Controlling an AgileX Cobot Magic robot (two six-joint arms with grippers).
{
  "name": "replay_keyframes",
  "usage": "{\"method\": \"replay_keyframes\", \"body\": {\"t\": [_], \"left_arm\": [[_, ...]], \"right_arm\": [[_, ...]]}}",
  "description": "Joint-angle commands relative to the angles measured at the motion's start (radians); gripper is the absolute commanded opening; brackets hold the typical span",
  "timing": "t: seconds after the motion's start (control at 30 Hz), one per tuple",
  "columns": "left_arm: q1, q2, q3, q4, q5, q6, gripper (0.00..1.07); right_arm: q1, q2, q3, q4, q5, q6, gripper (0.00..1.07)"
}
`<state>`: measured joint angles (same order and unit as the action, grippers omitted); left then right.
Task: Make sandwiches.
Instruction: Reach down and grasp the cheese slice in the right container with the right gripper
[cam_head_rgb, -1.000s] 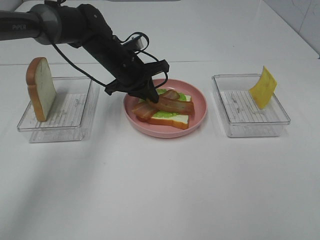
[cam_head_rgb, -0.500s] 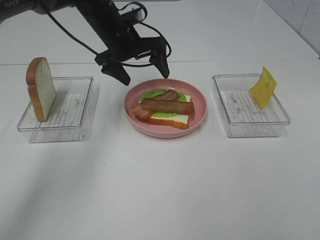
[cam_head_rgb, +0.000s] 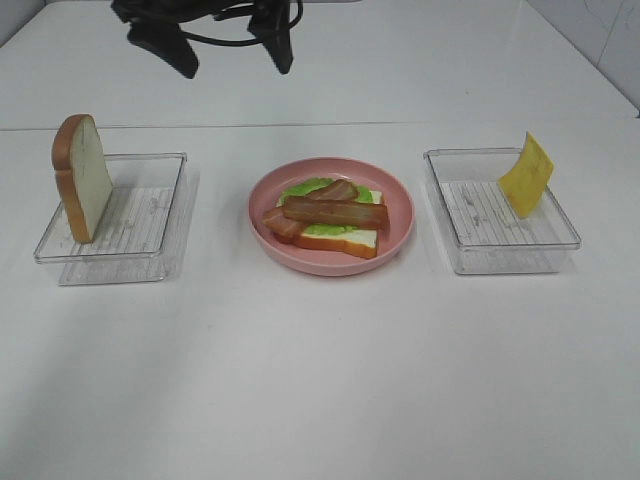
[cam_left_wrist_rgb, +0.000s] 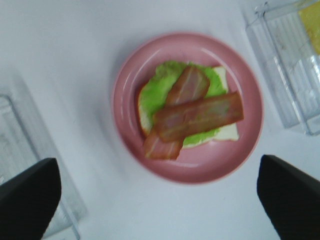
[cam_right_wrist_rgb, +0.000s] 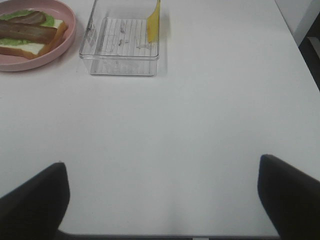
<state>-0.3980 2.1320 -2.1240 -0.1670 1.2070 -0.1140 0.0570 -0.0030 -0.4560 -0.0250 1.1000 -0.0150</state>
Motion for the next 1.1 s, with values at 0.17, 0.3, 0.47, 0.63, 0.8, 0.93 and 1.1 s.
{"method": "replay_keyframes", "body": {"t": [0.17,0.3,0.47,0.63,0.8,0.93,1.1], "left_arm": [[-0.004,-0.282,0.382,0.127,0.089,0.006,0.99],[0.034,-0.526,0.677,0.118,-0.012,-0.009,0.99],[0.153,-0.782,0.958,0.108,-0.092,0.002,0.99],[0.306,-1.029,1.167,0.088,-0.120,0.092,0.99],[0.369,-1.315,1.328,0.078,-0.143,0.114,0.98],[0.369,-1.600,1.438,0.075,-0.152,0.107,0.98],[0.369,-1.819,1.505,0.100,-0.151,0.114,0.98]], "right_arm": [[-0.003,-0.032,0.004,0.001,0.000,-0.007,0.99],[-0.003,-0.032,0.004,0.001,0.000,-0.007,0.99],[-0.003,-0.032,0.004,0.001,0.000,-0.007,0.99],[-0.003,-0.032,0.004,0.001,0.000,-0.007,0.99],[-0.003,-0.032,0.004,0.001,0.000,-0.007,0.99],[-0.003,-0.032,0.004,0.001,0.000,-0.007,0.99],[-0.003,-0.032,0.004,0.001,0.000,-0.007,0.99]]}}
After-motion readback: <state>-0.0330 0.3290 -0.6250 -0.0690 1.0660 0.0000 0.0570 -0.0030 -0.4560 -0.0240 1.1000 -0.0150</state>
